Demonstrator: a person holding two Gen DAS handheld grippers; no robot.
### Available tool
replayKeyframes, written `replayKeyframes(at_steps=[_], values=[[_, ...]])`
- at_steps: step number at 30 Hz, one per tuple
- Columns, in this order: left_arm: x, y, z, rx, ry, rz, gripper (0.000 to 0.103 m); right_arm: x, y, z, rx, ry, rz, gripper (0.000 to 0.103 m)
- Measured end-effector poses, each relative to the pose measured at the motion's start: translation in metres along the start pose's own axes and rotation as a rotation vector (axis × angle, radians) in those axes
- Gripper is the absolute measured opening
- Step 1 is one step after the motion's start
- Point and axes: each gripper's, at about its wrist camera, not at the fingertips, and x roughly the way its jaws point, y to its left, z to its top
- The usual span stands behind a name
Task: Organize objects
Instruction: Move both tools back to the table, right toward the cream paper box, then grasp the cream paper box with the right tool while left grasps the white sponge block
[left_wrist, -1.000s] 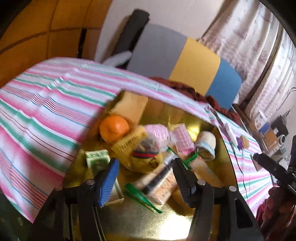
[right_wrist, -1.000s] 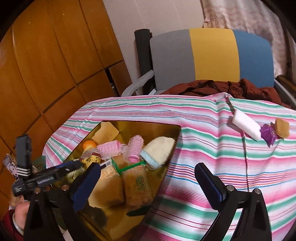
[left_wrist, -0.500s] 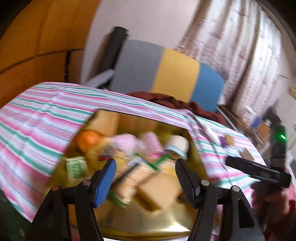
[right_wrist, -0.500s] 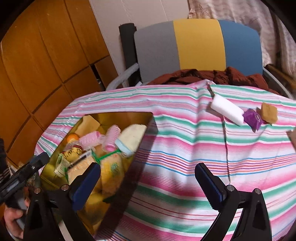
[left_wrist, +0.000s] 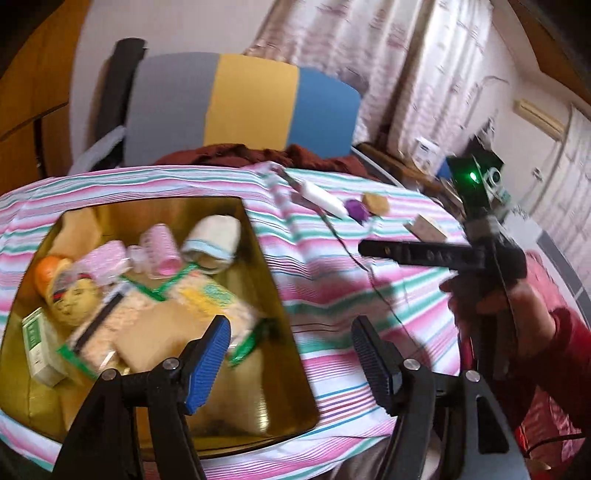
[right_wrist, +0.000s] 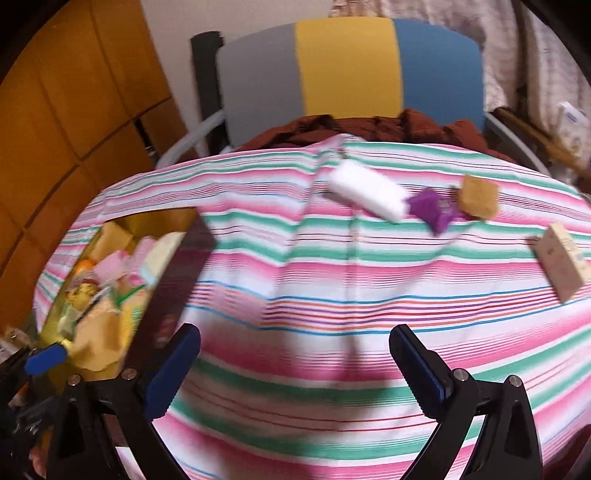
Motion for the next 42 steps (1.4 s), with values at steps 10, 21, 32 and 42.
replayKeyframes(at_steps=[10, 21, 32, 42], values=[[0.034, -0.049, 0.012, 0.066, 0.091, -0.062, 0.082, -0.009, -0.121, 0.009, 0.222, -0.006, -0.151, 0.103], [0.063, -0.086, 0.010, 0.119, 0.180, -0.098, 0.082, -0.045, -0.265, 0.041, 0.317, -0.175, -0.426, 0.103], [0.086, -0.093, 0.011, 0.091, 0.240, -0.077, 0.082, -0.001, -0.357, 0.042, 0.597, -0.108, -0.269, 0.103], [0.105, -0.097, 0.039, 0.075, 0.227, -0.050, 0.082, 0.021, -0.329, 0.046, 0.560, -0.013, -0.101, 0.103]])
